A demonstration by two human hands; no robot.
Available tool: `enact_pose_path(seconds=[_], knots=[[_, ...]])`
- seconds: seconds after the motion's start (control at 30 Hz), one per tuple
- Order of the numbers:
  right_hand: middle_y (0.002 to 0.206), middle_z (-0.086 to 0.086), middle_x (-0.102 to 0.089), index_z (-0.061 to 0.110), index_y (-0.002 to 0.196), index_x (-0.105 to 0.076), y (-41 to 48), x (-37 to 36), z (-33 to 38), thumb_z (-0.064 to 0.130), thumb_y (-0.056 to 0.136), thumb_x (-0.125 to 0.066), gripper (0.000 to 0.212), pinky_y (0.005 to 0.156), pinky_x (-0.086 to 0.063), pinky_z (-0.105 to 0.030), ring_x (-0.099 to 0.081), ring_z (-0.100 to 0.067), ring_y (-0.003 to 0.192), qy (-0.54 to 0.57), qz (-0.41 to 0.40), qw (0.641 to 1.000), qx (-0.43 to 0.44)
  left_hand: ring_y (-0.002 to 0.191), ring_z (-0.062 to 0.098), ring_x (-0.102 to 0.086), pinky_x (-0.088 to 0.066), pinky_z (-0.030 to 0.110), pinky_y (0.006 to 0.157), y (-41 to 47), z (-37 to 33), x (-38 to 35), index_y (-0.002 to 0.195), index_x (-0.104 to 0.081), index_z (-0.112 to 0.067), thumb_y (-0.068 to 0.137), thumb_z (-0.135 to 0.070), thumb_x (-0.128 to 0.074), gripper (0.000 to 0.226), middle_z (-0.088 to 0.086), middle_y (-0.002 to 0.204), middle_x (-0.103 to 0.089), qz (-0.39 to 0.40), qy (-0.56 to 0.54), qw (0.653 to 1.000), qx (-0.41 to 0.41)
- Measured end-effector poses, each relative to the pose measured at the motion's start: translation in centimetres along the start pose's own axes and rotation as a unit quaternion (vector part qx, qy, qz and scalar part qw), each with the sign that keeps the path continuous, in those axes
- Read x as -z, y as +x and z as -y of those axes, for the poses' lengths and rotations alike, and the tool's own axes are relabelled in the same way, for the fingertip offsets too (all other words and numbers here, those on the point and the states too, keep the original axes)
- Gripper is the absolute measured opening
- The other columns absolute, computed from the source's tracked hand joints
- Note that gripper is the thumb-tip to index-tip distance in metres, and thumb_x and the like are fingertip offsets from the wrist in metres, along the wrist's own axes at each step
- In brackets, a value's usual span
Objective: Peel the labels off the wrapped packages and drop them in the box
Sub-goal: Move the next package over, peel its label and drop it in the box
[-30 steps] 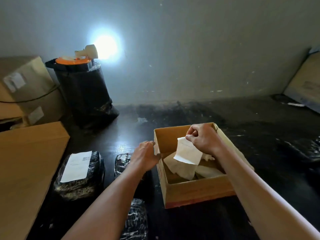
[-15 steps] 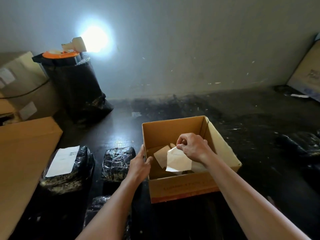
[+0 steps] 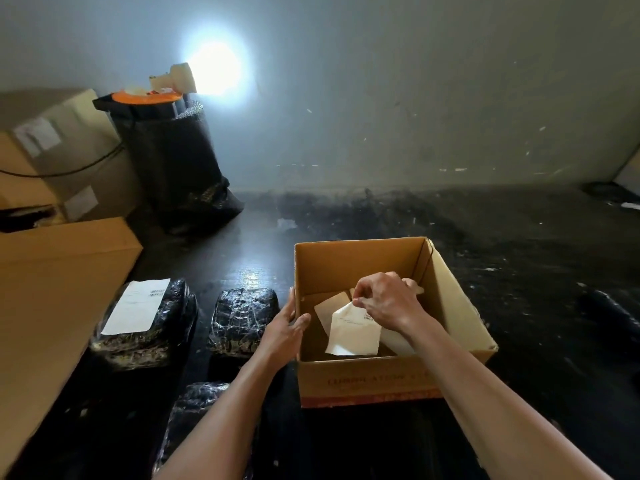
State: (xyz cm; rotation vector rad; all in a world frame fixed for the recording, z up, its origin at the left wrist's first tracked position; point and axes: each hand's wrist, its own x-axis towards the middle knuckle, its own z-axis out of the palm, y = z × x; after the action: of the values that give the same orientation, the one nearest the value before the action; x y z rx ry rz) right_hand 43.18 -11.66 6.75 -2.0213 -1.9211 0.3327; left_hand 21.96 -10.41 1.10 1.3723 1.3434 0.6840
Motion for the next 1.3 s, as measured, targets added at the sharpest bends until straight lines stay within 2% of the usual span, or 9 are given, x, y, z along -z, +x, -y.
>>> enact_pose_path(seconds=[0.23,0.33,0.5,0.6,0.77,0.9,1.03,1.2,1.3], knots=[[0.103,0.008,-0.07,0.031,0.088,-0.073,0.1,-0.5,-0.9,0.04,0.088,-0.074,0.009,0.089,-0.055,-0.048,-0.063,-0.014,0.098,0.056,-0.003,0.998,0.014,0.135,0.02,-0.053,-0.046,0.044,0.111,0.1,0.2,-0.2,0.158,-0.021,-0.048,0.106,-0.025,-0.052,0.065,-0.004,0.154,-0.049,-0.027,0.003,1.0,0.007],[0.112,0.007,-0.062,0.032,0.084,-0.068,0.2,-0.3,-1.2,0.042,0.088,-0.073,0.011,0.096,-0.045,-0.047,-0.051,-0.016,0.112,0.04,0.004,0.999,0.007,0.137,0.019,-0.052,-0.045,0.041,0.112,0.2,0.4,-0.2,0.158,-0.02,-0.047,0.106,-0.024,-0.052,0.066,-0.006,0.157,-0.044,-0.032,0.02,0.999,-0.001],[0.094,0.012,-0.056,0.036,0.084,-0.057,0.1,-0.5,-1.7,0.031,0.089,-0.073,0.018,0.1,-0.045,-0.054,-0.055,-0.019,0.108,0.087,0.006,0.996,0.004,0.137,0.02,-0.052,-0.043,0.044,0.114,0.3,0.6,-0.2,0.159,-0.019,-0.047,0.106,-0.023,-0.052,0.066,-0.004,0.158,-0.045,-0.035,0.014,0.999,-0.002],[0.097,0.011,-0.068,0.034,0.087,-0.067,0.2,-0.5,-1.8,0.037,0.091,-0.069,0.006,0.104,-0.037,-0.052,-0.056,-0.017,0.111,0.07,0.018,0.997,0.008,0.136,0.02,-0.053,-0.044,0.04,0.111,0.3,0.6,-0.3,0.159,-0.02,-0.044,0.107,-0.021,-0.05,0.065,-0.003,0.155,-0.048,-0.036,0.01,0.999,-0.005],[0.101,0.011,-0.074,0.03,0.091,-0.075,0.2,0.0,-1.7,0.041,0.092,-0.069,0.012,0.105,-0.038,-0.054,-0.063,-0.013,0.103,0.081,0.027,0.996,0.018,0.135,0.018,-0.053,-0.047,0.03,0.103,0.3,0.8,-0.3,0.16,-0.02,-0.043,0.107,-0.021,-0.05,0.064,-0.003,0.156,-0.047,-0.04,0.009,0.999,-0.008],[0.088,0.014,-0.068,0.031,0.078,-0.065,0.2,-0.4,-1.9,0.036,0.082,-0.08,0.015,0.088,-0.055,-0.052,-0.064,-0.012,0.09,0.122,0.014,0.992,0.014,0.136,0.02,-0.051,-0.045,0.031,0.104,0.2,0.7,-0.3,0.16,-0.02,-0.042,0.107,-0.021,-0.049,0.064,-0.001,0.154,-0.049,-0.041,0.003,0.999,-0.008],[0.095,0.009,-0.064,0.031,0.076,-0.066,0.0,-0.6,-1.8,0.037,0.08,-0.081,0.017,0.082,-0.058,-0.046,-0.059,-0.015,0.098,0.127,0.015,0.992,0.017,0.14,0.02,-0.048,-0.044,0.036,0.109,0.2,0.8,-0.2,0.16,-0.021,-0.041,0.107,-0.019,-0.05,0.065,-0.003,0.158,-0.043,-0.037,-0.004,0.999,-0.008],[0.117,0.006,-0.07,0.026,0.101,-0.076,0.1,-0.7,-2.3,0.027,0.091,-0.072,0.011,0.084,-0.061,-0.041,-0.064,-0.015,0.107,0.158,0.011,0.987,0.036,0.137,0.016,-0.051,-0.048,0.031,0.105,0.5,1.2,-0.2,0.159,-0.022,-0.045,0.105,-0.02,-0.053,0.066,-0.006,0.159,-0.042,-0.036,-0.01,0.999,-0.006],[0.115,0.007,-0.071,0.027,0.107,-0.072,0.0,-0.4,-2.2,0.02,0.091,-0.073,0.018,0.08,-0.063,-0.035,-0.067,-0.013,0.104,0.165,0.02,0.985,0.043,0.13,0.014,-0.056,-0.05,0.014,0.086,0.7,1.3,-0.2,0.158,-0.023,-0.046,0.105,-0.022,-0.054,0.066,-0.005,0.155,-0.048,-0.039,-0.002,0.999,-0.006]])
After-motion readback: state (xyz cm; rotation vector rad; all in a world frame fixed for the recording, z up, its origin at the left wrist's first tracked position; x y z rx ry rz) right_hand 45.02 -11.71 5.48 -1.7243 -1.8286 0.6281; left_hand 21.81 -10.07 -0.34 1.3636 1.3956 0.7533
